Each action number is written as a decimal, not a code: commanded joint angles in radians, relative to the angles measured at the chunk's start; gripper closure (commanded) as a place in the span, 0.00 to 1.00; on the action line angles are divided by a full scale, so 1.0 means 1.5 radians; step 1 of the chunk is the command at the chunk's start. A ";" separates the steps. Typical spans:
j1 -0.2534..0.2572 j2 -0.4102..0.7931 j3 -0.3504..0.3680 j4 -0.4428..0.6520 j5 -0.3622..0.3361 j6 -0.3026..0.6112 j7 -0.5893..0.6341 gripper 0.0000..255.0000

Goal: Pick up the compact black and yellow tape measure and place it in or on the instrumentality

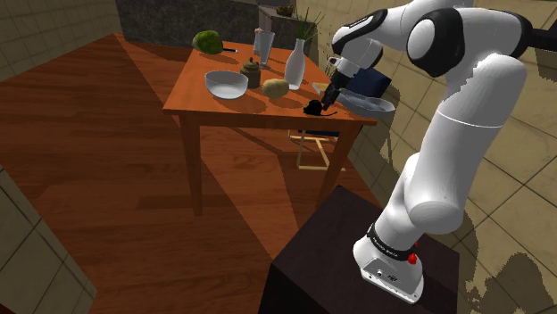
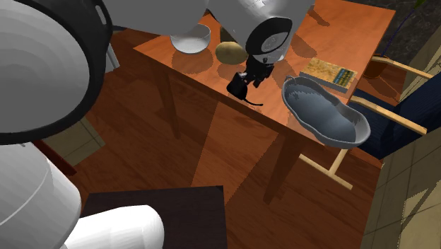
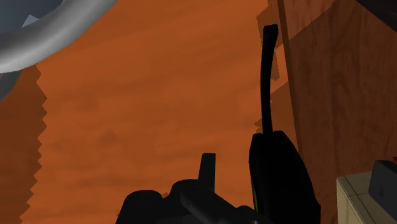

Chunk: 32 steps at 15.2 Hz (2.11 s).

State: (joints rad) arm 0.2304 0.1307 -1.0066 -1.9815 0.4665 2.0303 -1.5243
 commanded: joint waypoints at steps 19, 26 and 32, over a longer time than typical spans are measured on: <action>-0.005 0.022 0.009 -0.013 0.027 0.021 -0.018 1.00; 0.005 -0.005 0.001 0.010 -0.006 -0.009 0.012 1.00; 0.013 -0.031 -0.005 0.044 -0.039 -0.048 0.044 1.00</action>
State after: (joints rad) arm 0.2497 0.0864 -1.0125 -1.9251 0.4125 1.9678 -1.4623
